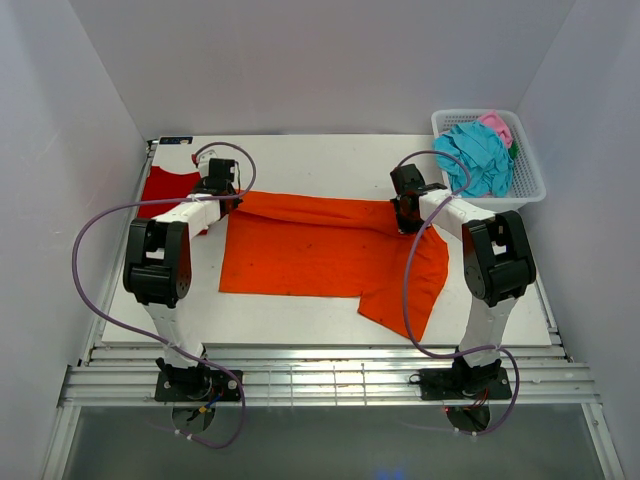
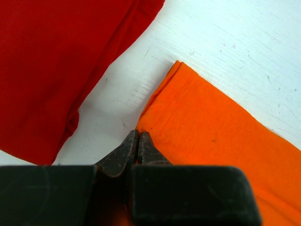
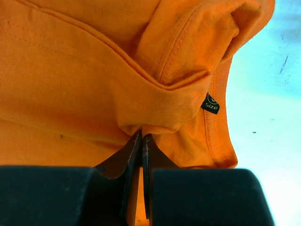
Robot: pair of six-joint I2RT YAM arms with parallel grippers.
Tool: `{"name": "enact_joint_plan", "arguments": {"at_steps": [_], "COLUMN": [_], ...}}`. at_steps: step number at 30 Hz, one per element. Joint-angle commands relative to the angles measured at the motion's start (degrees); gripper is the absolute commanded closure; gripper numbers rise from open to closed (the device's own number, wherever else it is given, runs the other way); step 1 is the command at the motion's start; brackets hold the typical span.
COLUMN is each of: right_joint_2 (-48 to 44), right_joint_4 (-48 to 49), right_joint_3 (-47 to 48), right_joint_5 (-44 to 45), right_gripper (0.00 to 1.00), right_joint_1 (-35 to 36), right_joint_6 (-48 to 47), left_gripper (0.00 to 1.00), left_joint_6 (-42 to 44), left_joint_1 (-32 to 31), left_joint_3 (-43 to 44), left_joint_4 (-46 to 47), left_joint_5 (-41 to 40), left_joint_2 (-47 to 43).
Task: Fold and stack the t-shirts
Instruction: Fold the flattened tshirt in 1/3 of the way
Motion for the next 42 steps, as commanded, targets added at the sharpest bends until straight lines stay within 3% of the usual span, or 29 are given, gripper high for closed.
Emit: {"name": "enact_joint_plan", "arguments": {"at_steps": [1,3,4,6,8,11,16,20,24,25,27,28,34,42], "right_joint_2": [0.7,0.7,0.6,0.6,0.4,0.3,-0.2,-1.8,-5.1,-7.0,-8.7,-10.5,-15.3,-8.2], "right_joint_4": [-0.6,-0.5,-0.4,-0.3,-0.2,-0.3,0.0,0.4,-0.1,-0.3,-1.0,-1.2,2.5,5.3], "right_joint_3": [0.9,0.4,0.4,0.0,-0.2,-0.3,-0.3,-0.3,0.4,0.7,1.3,1.6,1.3,5.0], "right_joint_5": [1.5,1.7,1.7,1.8,1.9,2.0,2.7,3.7,5.9,6.4,7.0,7.8,5.3,1.2], "right_gripper": [0.92,0.92,0.92,0.92,0.92,0.92,0.92,0.84,0.78,0.78,0.75,0.74,0.68,0.67], "right_joint_1": [0.0,0.0,0.0,0.0,0.0,0.0,0.1,0.2,0.6,0.7,0.9,1.0,1.4,1.3], "right_joint_6": [0.3,0.5,0.6,0.7,0.8,0.9,1.1,0.8,0.6,0.6,0.3,0.3,-2.2,-3.1], "left_gripper": [0.94,0.88,0.68,0.4,0.22,0.02,0.02,0.05,0.27,0.5,0.79,1.0,1.0,1.0], "left_joint_6": [0.0,-0.2,-0.4,-0.8,-1.2,-2.2,-3.2,-0.9,1.8,2.0,2.1,1.8,1.4,0.5], "left_joint_1": [0.6,0.6,0.5,0.5,0.5,0.4,-1.3,-6.6,-13.4,-14.1,-15.4,-15.8,-17.8,-20.0], "left_joint_3": [-0.3,-0.4,-0.9,-1.6,-3.1,-4.5,-5.3,-5.0,-2.2,0.3,3.3,6.4,12.0,16.7], "left_joint_4": [-1.1,-2.2,-2.6,-3.5,-3.8,-5.0,-4.0,2.2,7.4,7.6,7.0,6.5,5.3,5.0], "left_joint_5": [-0.1,-0.6,-0.8,-1.5,-1.5,-2.4,-2.0,-3.7,-1.5,-0.6,2.4,3.1,6.4,9.0], "left_joint_2": [-2.2,-1.8,-1.8,-2.2,-2.9,-4.8,-9.7,-12.7,-10.7,-9.3,-4.1,-2.2,9.0,15.9]}}
